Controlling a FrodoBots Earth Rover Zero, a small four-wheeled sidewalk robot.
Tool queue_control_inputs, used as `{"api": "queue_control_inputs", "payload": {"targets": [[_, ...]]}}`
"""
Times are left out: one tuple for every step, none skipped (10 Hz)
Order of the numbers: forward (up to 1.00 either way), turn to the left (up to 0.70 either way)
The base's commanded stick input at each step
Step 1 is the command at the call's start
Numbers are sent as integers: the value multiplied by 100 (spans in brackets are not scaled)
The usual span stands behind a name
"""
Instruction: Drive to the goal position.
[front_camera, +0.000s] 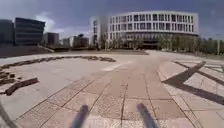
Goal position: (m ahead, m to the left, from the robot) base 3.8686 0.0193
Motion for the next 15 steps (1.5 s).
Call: {"api": "queue_control_inputs", "payload": {"targets": [[70,-21],[70,0],[70,0],[70,0],[70,0],[70,0],[70,0],[70,0],[70,0],[70,0],[70,-11],[70,-35],[70,-35],[70,-35],[70,-35]]}}
